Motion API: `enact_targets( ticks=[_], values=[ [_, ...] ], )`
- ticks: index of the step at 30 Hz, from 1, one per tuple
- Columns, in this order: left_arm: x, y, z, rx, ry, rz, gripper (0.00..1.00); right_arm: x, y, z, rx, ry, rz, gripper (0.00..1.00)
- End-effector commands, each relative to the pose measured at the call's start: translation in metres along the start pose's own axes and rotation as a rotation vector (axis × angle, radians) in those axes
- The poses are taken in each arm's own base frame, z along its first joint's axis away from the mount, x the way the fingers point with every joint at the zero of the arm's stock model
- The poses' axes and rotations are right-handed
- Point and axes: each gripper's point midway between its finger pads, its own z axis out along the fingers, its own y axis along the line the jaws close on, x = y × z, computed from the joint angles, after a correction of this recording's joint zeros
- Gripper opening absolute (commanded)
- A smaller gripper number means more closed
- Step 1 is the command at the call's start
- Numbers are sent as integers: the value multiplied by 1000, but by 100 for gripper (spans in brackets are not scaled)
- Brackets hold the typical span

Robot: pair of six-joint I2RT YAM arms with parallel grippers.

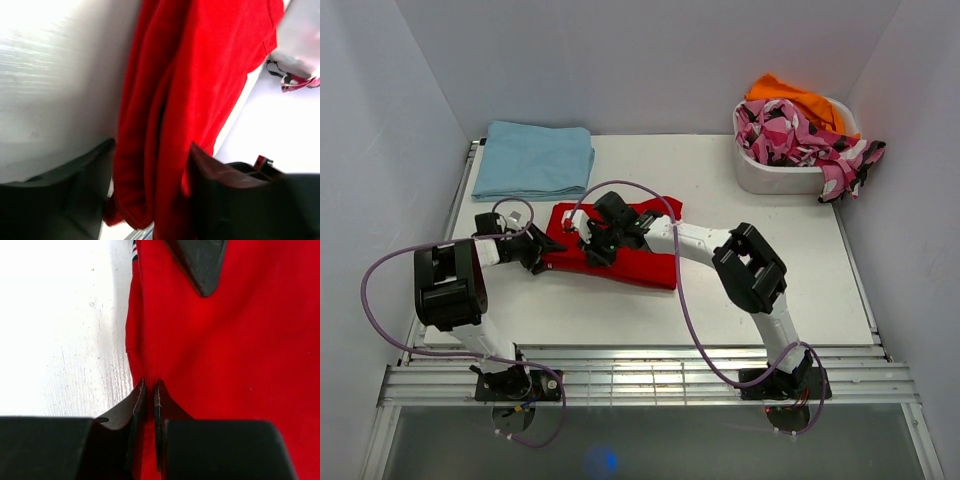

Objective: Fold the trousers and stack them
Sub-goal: Neatly place the folded trousers to the corner

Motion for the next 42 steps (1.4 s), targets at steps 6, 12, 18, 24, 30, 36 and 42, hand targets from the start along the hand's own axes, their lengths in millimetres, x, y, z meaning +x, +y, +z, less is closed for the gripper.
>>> enact_targets(
  ticks=[6, 12, 18, 24, 30, 36, 42],
  values=[
    [11, 1, 11, 75, -34, 11, 50, -53, 11, -23, -51, -143, 13, 8],
    [12, -1, 9, 100, -72, 21, 16, -32, -12, -78, -3, -164, 276, 73],
    [9, 3, 8, 84, -101, 26, 0, 51, -51, -174, 197, -241, 706, 78],
    [1, -6, 0, 77, -140, 91, 0, 148, -57, -199, 341, -245, 1016, 76],
    [0, -1, 1, 42, -144, 119, 0, 171, -38, -180, 262, -293, 1253, 76],
    [-3, 3, -1, -8, -165, 162, 0, 183, -42, -152, 194, -262, 1332, 74],
    [-6, -3, 3, -15, -153, 244, 0, 176, -49, -122, 115, -230, 1347, 42]
  ],
)
